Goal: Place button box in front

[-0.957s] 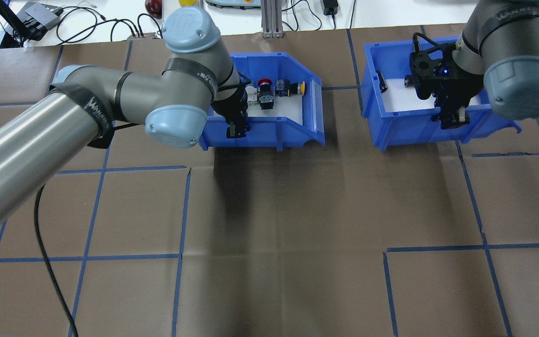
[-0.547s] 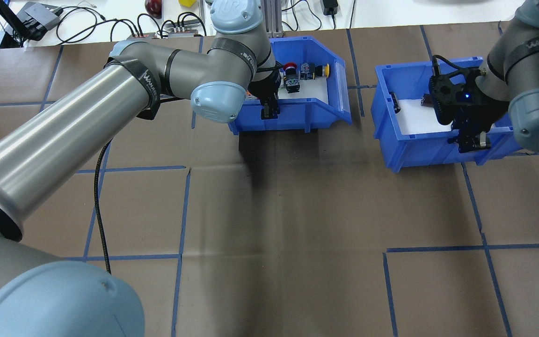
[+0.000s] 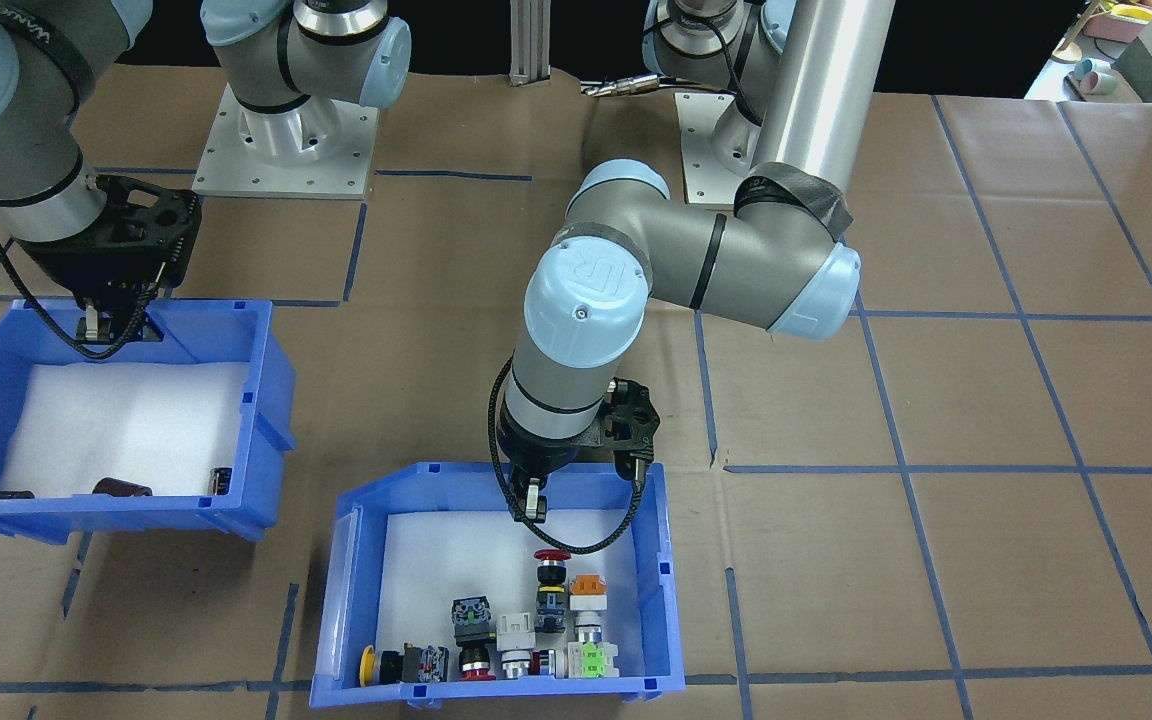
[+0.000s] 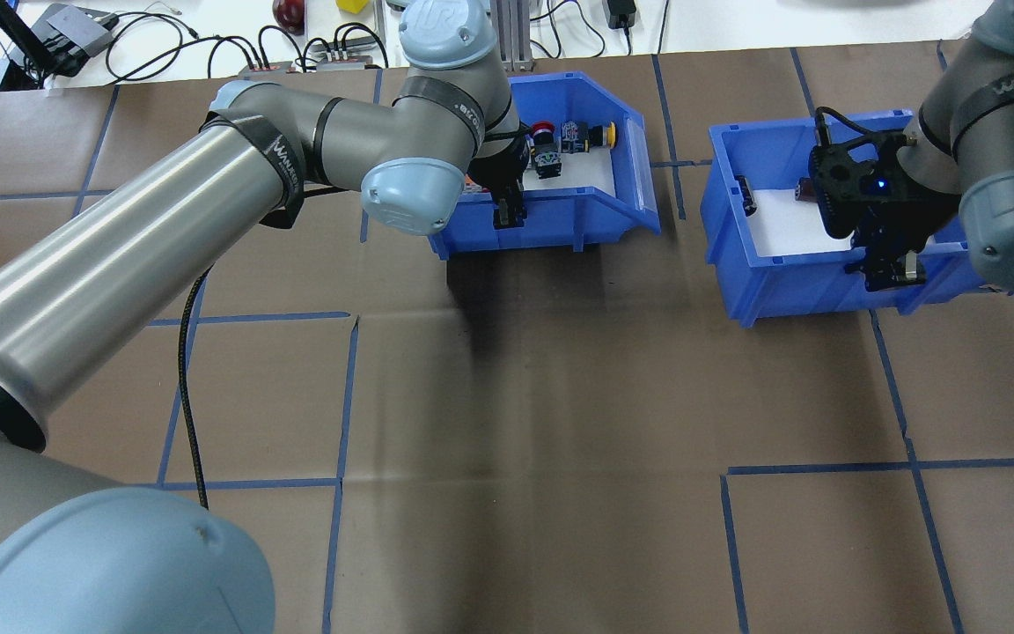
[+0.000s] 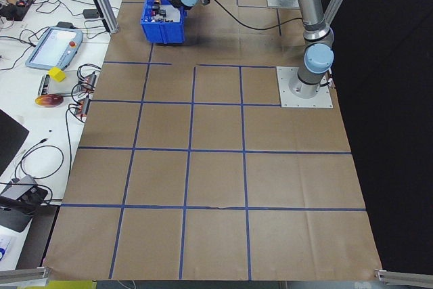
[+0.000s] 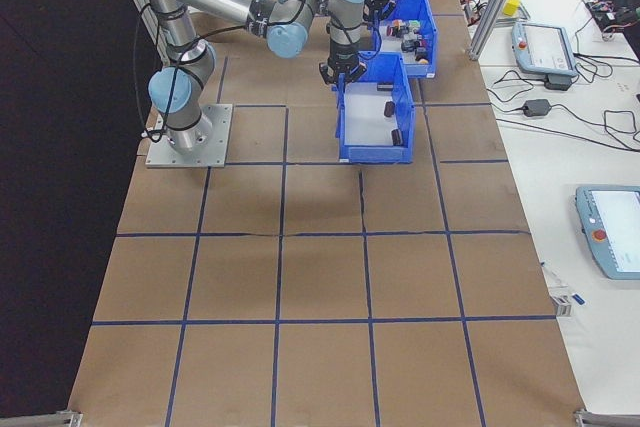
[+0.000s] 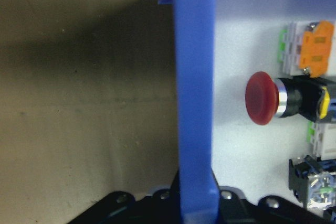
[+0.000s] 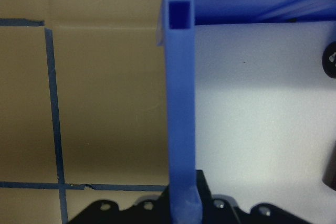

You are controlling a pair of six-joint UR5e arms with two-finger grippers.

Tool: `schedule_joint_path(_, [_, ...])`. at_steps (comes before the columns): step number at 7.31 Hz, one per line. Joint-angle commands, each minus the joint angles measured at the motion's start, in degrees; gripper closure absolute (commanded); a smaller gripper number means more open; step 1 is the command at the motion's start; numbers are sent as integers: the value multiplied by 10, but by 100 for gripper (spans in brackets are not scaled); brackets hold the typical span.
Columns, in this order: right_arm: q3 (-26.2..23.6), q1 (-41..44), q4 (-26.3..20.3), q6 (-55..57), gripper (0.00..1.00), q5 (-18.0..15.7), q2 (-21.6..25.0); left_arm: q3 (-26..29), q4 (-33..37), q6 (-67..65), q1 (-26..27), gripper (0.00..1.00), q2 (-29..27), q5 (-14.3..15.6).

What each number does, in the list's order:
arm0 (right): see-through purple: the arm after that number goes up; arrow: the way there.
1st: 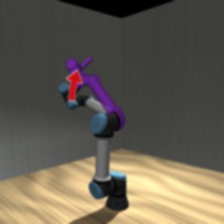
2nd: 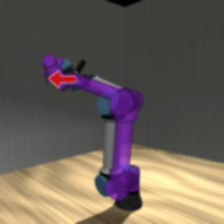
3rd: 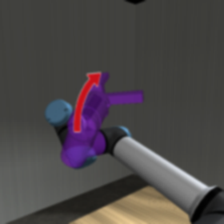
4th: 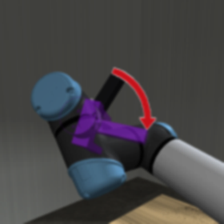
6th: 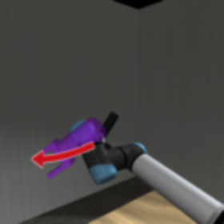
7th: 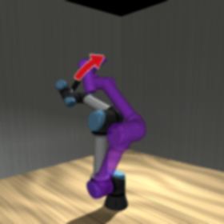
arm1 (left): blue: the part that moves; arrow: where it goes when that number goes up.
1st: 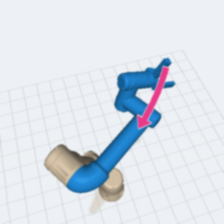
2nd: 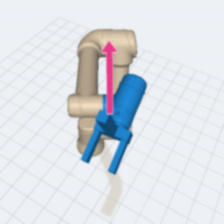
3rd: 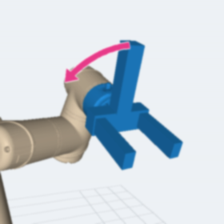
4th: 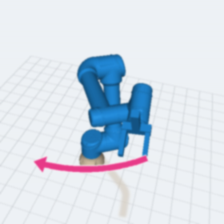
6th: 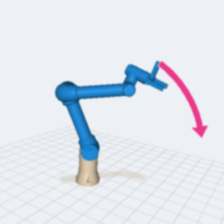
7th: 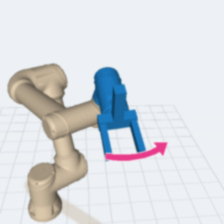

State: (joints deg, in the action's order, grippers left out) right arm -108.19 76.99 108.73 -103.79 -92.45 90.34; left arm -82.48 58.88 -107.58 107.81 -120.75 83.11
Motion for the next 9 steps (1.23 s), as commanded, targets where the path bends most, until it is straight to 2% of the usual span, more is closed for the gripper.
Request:
schedule_joint_path(1, [-2,1,-4,2,94,0,5,-3,-1,-3,-1,86,-1,4])
schedule_joint_path(2, [-11,2,-20,3,94,1,19,-2,-1,-3,-1,71,-3,16])
schedule_joint_path(3, [-18,3,-18,2,94,-1,33,-2,0,-3,-1,62,-3,17])
schedule_joint_path(4, [-19,3,-19,1,94,-2,34,-3,1,-3,-1,48,-3,26])
schedule_joint_path(5, [-19,3,-20,2,94,-2,35,0,3,-6,-1,40,-3,45])
schedule_joint_path(7, [-37,3,-20,3,94,-1,47,14,19,8,-10,39,13,60])
schedule_joint_path(8, [-50,3,-20,6,94,-1,62,14,46,62,-15,37,30,70])
schedule_joint_path(9, [-65,4,-21,7,94,-2,76,14,83,135,-15,28,59,99])
